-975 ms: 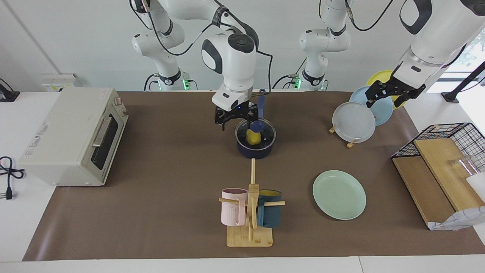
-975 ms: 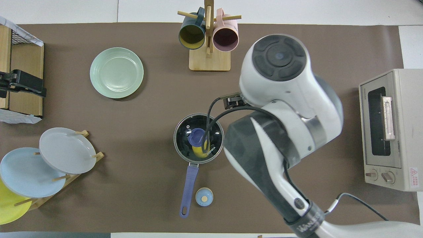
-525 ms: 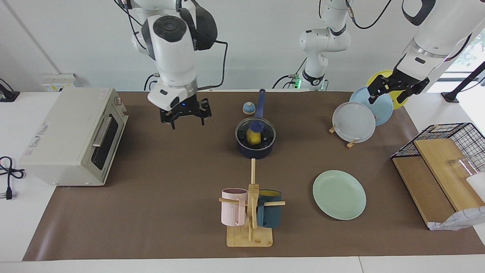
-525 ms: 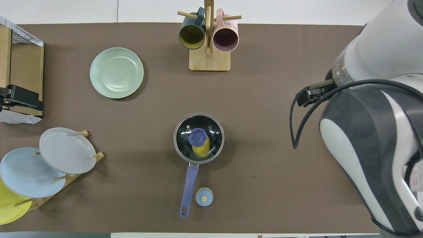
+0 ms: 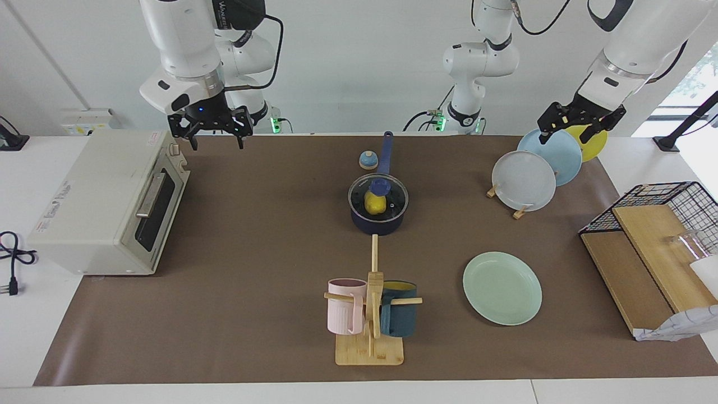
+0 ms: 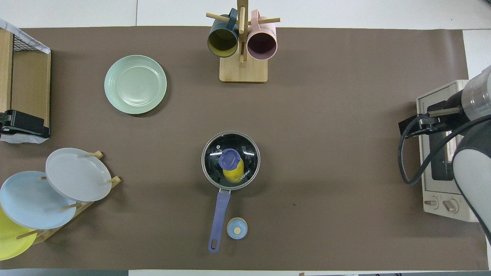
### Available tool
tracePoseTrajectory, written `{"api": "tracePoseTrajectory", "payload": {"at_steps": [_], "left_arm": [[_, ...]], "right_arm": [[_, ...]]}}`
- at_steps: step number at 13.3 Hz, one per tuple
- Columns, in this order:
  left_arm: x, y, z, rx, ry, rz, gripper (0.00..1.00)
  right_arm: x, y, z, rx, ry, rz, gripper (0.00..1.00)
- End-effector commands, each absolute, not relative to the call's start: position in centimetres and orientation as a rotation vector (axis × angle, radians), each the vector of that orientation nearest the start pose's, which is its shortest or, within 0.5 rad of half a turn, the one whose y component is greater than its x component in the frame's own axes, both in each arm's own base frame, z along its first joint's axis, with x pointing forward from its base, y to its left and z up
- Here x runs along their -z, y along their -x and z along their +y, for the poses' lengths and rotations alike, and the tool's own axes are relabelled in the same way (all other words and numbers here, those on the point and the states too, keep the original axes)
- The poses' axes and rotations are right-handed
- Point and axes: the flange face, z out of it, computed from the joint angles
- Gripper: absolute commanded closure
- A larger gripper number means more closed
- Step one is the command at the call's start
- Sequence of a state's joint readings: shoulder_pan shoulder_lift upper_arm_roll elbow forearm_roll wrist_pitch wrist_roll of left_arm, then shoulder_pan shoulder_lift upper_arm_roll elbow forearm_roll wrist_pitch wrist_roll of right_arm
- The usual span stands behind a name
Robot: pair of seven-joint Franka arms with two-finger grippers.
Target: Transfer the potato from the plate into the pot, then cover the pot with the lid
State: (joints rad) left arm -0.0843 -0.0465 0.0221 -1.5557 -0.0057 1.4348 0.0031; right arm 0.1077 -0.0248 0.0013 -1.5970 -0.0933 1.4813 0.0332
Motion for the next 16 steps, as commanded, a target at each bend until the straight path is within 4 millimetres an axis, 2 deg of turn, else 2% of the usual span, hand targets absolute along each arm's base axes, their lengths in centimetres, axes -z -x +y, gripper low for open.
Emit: {"api": "tracePoseTrajectory", "payload": {"at_steps": [1,6,8,13,16], "left_arm": [[-64.8,-51.7,-3.0,-0.091,3.131,0.088,0.0],[-65.7,-51.0,-3.1,-0.064,3.132,0.052,0.0],[-65.7,-51.2,-3.1,-0.033,3.134,0.052,0.0],[-65.8,-51.2,-3.2,-0.031,3.134,0.059,0.0],[-66.0,-51.4,-3.2,-0.019,3.136,0.055,0.0]], "right_arm": [[-61.4,-53.7,2.9,-0.107,3.198,-0.102,0.0],[-60.9,-53.5,2.3,-0.15,3.194,-0.099,0.0],[-60.5,-54.0,0.7,-0.166,3.187,-0.052,0.0],[-60.8,-54.5,1.3,-0.185,3.188,-0.072,0.0],[-60.7,-54.5,0.9,-0.185,3.176,-0.068,0.0]]}}
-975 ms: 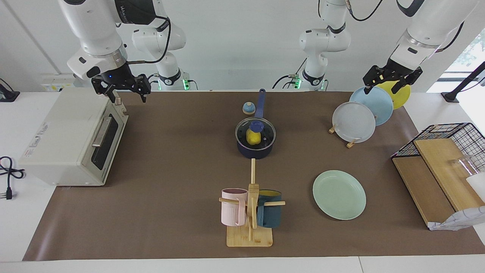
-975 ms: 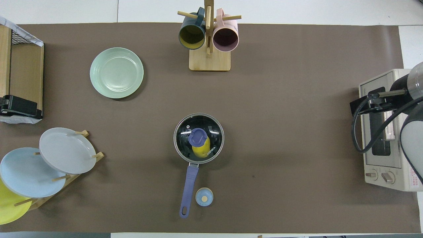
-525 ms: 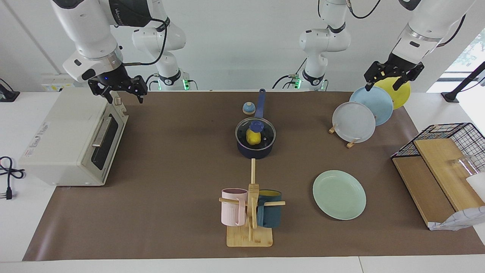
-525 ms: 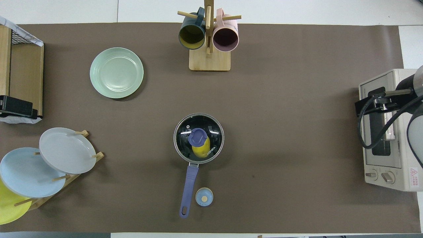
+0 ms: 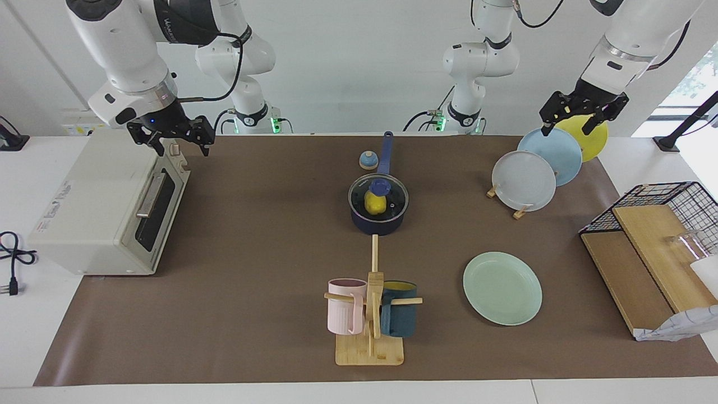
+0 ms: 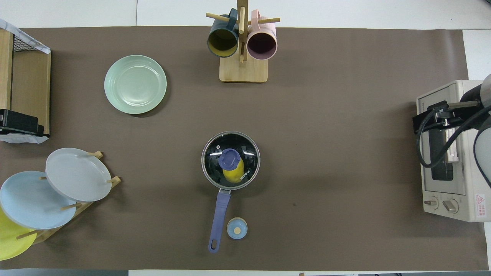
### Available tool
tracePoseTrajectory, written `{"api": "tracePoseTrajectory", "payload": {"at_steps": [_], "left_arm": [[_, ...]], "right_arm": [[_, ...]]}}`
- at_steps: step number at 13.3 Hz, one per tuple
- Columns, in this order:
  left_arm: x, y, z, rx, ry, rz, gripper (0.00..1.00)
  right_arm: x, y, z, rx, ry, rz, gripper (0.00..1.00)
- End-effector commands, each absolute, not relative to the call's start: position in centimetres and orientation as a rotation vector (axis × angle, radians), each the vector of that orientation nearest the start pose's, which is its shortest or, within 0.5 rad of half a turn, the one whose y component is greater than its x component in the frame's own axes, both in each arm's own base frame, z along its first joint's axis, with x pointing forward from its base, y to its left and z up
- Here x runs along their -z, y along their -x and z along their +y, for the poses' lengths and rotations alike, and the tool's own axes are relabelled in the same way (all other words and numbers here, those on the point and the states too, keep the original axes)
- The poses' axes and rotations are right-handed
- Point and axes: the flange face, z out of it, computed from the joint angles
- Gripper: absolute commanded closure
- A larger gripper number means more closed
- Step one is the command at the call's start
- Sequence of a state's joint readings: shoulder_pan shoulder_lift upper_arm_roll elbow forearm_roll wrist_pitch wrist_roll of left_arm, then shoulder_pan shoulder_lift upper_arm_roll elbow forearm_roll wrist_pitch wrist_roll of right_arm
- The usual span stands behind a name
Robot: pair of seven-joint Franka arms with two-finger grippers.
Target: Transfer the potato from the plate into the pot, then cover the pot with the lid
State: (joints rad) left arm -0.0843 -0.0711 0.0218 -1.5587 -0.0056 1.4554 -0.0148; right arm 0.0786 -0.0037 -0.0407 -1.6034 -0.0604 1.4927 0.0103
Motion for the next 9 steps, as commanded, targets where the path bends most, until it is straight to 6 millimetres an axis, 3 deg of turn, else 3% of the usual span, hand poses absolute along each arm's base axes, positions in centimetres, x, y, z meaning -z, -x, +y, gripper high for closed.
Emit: {"api": "tracePoseTrajectory", "payload": {"at_steps": [1,9], "left_arm": [[-65.93,-51.35,-3.2,-0.017,3.136,0.057,0.0],[-65.93,-51.38,-3.29,-0.007,3.136,0.069,0.0]], "right_arm": [[-60.77,-54.52,0.47,-0.181,3.176,-0.056,0.0],[-60.77,-54.45,0.66,-0.183,3.172,-0.063,0.0]]}}
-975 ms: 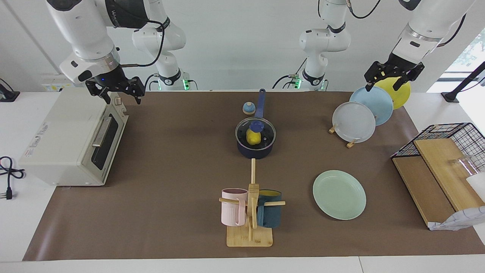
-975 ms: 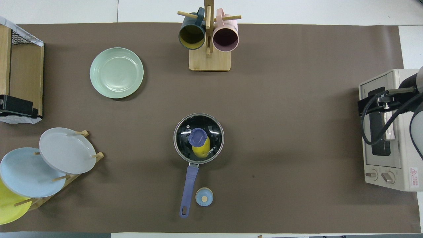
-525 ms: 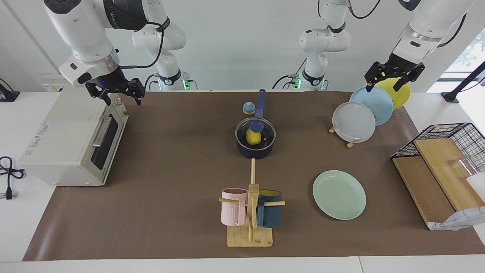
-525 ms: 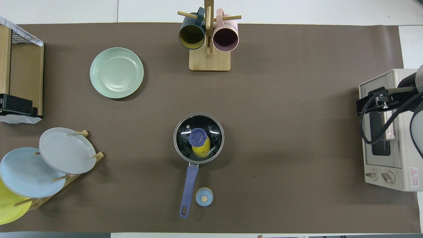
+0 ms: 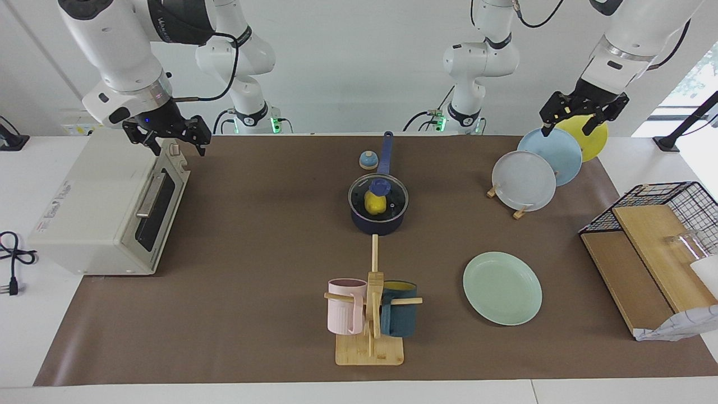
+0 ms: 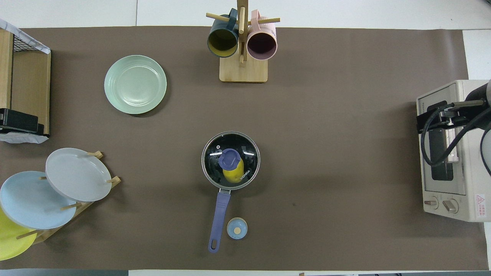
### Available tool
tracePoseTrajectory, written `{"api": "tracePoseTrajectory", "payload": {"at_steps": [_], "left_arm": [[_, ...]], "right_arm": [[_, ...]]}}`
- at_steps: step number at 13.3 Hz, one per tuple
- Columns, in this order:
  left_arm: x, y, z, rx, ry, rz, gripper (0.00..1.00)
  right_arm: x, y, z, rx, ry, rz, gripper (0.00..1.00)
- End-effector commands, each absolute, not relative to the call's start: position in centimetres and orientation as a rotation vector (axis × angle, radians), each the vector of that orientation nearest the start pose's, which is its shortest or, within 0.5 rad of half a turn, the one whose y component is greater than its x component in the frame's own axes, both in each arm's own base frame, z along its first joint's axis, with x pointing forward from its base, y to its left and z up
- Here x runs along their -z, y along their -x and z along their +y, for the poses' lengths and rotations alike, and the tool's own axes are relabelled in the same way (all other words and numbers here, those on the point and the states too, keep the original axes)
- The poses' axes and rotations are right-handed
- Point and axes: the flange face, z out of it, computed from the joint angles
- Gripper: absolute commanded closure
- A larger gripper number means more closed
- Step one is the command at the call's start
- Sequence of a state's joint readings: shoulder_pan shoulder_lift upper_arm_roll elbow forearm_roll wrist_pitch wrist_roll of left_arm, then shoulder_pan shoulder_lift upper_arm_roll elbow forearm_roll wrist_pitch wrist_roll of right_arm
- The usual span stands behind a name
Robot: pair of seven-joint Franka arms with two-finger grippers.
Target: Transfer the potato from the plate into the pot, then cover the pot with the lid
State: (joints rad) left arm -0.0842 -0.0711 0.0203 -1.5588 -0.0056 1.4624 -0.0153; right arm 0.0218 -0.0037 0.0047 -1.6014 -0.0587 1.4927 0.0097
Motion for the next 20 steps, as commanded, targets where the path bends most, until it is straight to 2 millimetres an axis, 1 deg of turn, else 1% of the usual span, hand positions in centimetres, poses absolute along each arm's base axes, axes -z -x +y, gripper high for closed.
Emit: {"api": "tracePoseTrajectory", "payload": {"at_steps": [1,6,7,9,13,15,20], "left_arm": [[-65.9,-51.4,-3.3,-0.009,3.136,0.069,0.0],[-65.9,-51.4,-3.1,-0.004,3.136,0.06,0.0],[-65.9,-51.4,-3.1,-0.002,3.136,0.057,0.0],[-65.7,-51.4,-3.2,-0.016,3.136,0.062,0.0],[-65.6,-51.4,-3.2,-0.019,3.135,0.062,0.0],[-65.6,-51.4,-3.2,-0.021,3.135,0.062,0.0],[-65.6,-51.3,-3.4,-0.021,3.135,0.069,0.0]], "right_arm": [[-60.8,-54.4,0.7,-0.185,3.172,-0.063,0.0],[-60.9,-54.3,1.4,-0.189,3.168,-0.08,0.0],[-60.6,-54.5,1.7,-0.202,3.187,-0.094,0.0],[-60.5,-54.4,1.1,-0.231,3.171,-0.072,0.0],[-60.5,-54.4,1.1,-0.236,3.169,-0.074,0.0],[-60.7,-54.3,2.0,-0.231,3.167,-0.099,0.0],[-60.8,-54.5,1.9,-0.209,3.167,-0.094,0.0]]}}
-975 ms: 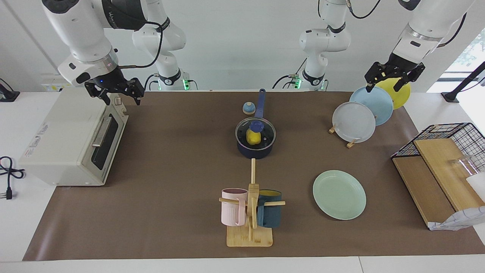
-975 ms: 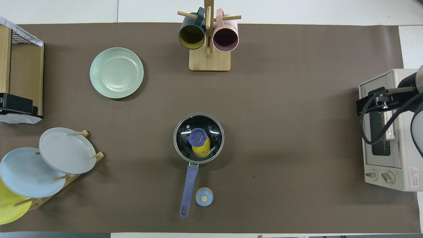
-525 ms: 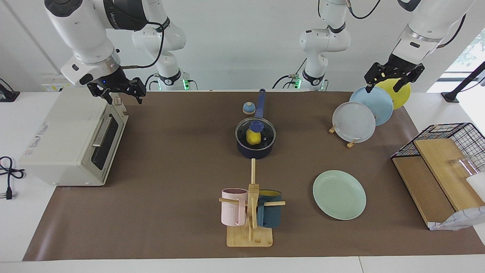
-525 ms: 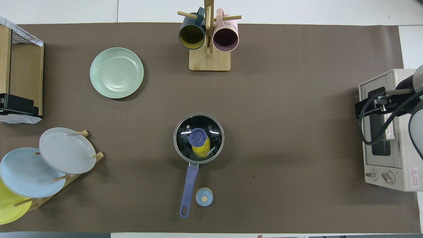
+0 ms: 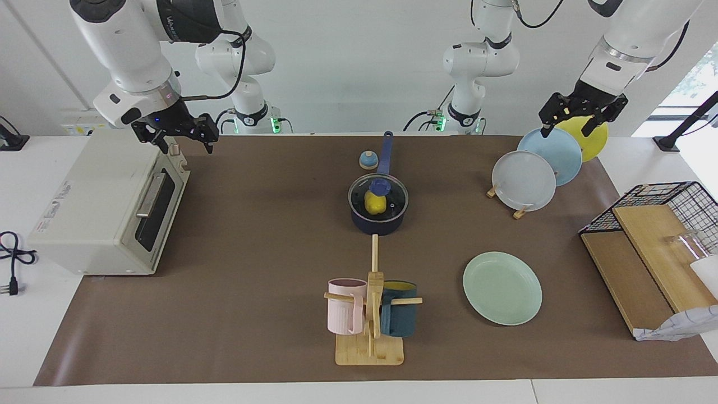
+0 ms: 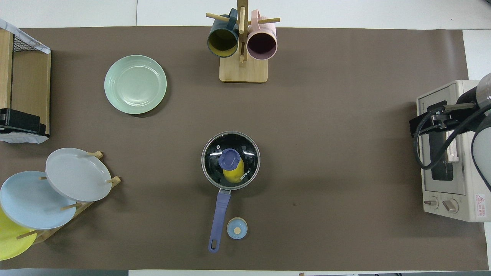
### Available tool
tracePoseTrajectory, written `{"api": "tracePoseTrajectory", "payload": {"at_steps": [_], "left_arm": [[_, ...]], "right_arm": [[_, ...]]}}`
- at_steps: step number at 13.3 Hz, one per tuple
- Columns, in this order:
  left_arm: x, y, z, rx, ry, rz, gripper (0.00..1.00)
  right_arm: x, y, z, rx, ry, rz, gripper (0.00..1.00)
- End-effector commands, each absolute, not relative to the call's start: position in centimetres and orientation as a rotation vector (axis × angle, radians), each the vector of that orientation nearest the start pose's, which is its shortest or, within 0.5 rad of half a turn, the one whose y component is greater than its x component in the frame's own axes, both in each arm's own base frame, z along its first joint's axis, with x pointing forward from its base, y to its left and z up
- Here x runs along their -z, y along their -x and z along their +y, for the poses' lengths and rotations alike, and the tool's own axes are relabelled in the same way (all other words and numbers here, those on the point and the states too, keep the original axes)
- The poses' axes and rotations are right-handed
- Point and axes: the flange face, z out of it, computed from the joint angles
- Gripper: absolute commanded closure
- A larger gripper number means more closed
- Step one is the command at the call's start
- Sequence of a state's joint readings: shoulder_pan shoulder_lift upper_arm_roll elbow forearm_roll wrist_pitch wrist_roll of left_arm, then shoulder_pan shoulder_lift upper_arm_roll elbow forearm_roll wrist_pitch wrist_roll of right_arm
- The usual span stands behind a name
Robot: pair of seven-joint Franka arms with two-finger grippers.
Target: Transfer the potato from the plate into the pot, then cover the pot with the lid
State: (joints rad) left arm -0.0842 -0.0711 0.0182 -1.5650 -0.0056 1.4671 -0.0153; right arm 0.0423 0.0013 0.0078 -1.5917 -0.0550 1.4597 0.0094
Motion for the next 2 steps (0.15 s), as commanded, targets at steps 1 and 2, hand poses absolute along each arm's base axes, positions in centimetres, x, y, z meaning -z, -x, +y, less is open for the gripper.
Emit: {"api": "tracePoseTrajectory", "payload": {"at_steps": [1,2], "left_arm": [[-65.71,-51.36,-3.37,-0.017,3.135,0.067,0.0],[-65.65,-51.38,-3.37,-0.016,3.135,0.067,0.0]], "right_arm": [[-60.88,-54.66,1.81,-0.19,3.168,-0.092,0.0],[-60.93,-54.74,1.48,-0.18,3.168,-0.085,0.0]]}}
